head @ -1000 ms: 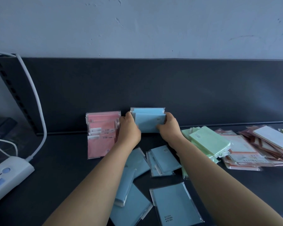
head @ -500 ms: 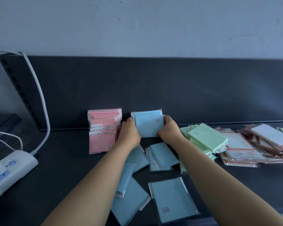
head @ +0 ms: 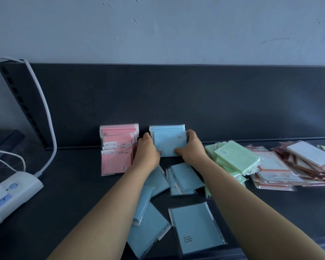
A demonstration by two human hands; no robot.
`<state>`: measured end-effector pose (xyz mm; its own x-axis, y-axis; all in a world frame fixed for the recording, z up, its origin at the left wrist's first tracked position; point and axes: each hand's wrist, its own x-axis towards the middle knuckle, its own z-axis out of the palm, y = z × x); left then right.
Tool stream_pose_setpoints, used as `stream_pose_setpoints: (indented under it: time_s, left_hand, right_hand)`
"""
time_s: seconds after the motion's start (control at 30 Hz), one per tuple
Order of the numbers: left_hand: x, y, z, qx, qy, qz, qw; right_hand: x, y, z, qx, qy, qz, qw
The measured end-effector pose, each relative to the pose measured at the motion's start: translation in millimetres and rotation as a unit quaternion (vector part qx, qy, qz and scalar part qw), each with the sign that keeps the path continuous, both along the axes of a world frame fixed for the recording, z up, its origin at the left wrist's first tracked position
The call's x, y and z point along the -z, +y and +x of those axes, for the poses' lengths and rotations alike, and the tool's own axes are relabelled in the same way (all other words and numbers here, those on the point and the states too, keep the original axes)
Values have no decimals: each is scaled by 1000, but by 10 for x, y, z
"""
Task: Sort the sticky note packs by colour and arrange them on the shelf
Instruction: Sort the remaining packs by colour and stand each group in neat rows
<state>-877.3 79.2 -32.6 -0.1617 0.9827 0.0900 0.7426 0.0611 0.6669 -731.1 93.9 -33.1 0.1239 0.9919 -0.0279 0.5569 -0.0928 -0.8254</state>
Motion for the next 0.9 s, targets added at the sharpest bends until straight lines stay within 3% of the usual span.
stream_pose_setpoints:
  time_s: [0.5,0.77,0.9]
  left_hand:
    - [-218,-188,-33,18,25,24,999]
    - [-391,-936,-310,115,-11,-4,993]
    - [-299,-1366,-388,123,45,-17,991]
  right_hand:
    - [-227,-248,-59,-76,-29,27,996]
    - [-459,-852,181,-155,-86,54,983]
    - [-465,-1313,347,-238,-146,15,960]
